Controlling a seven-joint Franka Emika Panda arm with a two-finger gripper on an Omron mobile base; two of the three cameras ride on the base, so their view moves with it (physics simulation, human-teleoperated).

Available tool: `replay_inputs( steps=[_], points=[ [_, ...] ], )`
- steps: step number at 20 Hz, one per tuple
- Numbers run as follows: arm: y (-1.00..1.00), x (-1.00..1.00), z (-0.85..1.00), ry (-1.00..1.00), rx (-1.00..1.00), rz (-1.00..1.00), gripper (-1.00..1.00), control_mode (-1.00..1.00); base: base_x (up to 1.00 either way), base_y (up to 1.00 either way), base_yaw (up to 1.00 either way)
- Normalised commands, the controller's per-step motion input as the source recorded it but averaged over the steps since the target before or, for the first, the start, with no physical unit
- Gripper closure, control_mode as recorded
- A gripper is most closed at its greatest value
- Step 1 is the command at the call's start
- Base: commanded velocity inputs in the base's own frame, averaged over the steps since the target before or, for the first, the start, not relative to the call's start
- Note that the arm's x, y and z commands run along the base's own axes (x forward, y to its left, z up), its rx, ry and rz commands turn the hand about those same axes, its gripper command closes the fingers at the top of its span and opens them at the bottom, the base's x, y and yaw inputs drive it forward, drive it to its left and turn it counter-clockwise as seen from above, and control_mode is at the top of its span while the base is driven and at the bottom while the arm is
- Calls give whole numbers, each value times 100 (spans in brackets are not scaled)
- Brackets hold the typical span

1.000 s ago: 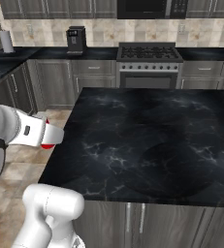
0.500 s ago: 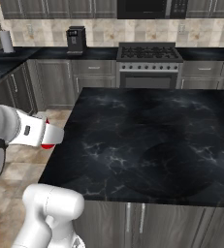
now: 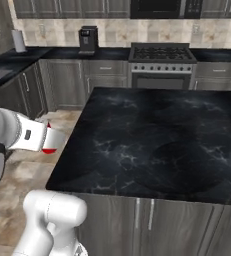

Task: Pick the beer, bottled water, can from the counter and place them in the open cabinet.

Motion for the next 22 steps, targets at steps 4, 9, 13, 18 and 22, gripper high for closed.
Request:
replay_inputs(
  steps=[4, 9, 13, 18, 22],
  points=[
    [0, 0, 0, 0, 0, 0, 100, 100, -41, 28, 31],
    [0, 0, 0, 0, 0, 0, 100, 100, -15, 5, 43],
    [0, 0, 0, 0, 0, 0, 100, 100, -3, 0, 51],
    [0, 0, 0, 0, 0, 0, 100, 100, -11, 0, 52],
    [0, 0, 0, 0, 0, 0, 100, 100, -20, 0, 54]
  ],
)
